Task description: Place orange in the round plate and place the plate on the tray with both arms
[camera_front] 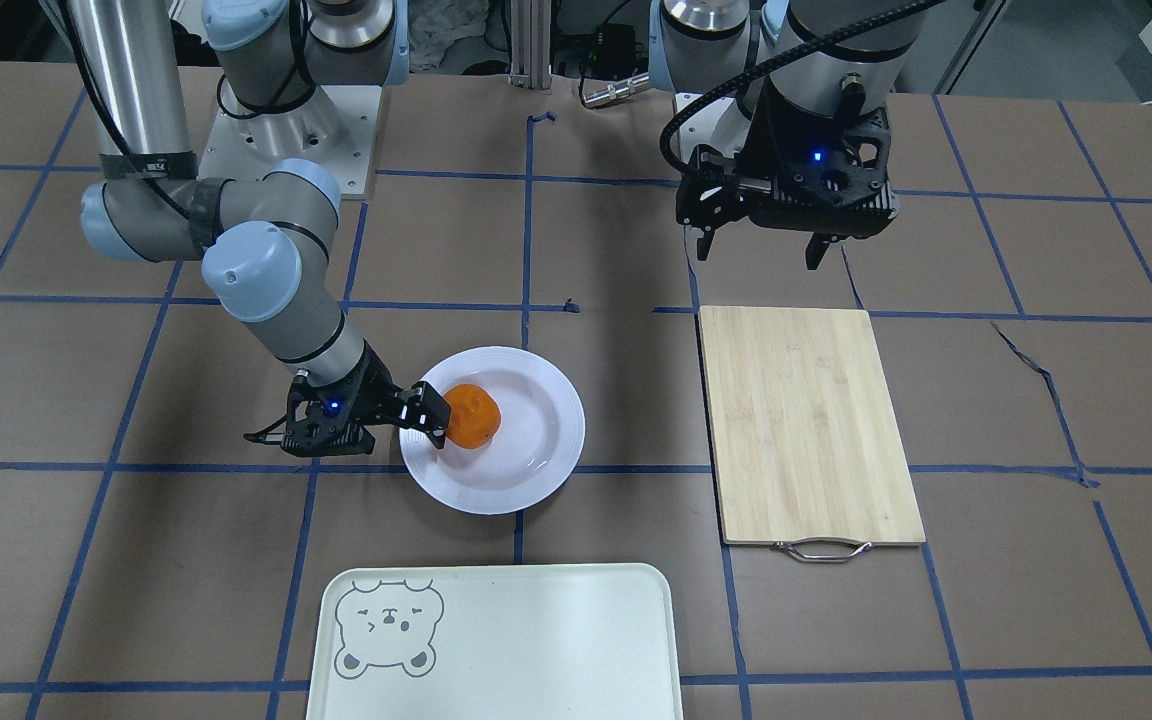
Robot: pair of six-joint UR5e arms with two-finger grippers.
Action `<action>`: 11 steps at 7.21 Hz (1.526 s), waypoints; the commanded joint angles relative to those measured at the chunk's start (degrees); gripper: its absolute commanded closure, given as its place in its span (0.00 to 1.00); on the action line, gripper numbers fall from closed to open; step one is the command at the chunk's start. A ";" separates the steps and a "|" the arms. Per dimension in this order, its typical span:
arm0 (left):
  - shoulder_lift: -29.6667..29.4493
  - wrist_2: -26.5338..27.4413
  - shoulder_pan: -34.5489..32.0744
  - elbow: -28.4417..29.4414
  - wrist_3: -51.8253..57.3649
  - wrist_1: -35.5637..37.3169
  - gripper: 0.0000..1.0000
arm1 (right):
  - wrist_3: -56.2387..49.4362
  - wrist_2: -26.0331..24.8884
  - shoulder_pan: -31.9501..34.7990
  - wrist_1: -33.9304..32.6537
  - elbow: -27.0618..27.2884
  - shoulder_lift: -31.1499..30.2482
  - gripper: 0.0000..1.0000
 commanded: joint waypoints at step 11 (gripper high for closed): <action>0.50 4.40 -0.18 0.01 -8.29 0.57 0.00 | 8.68 4.17 0.50 0.62 1.70 0.39 0.50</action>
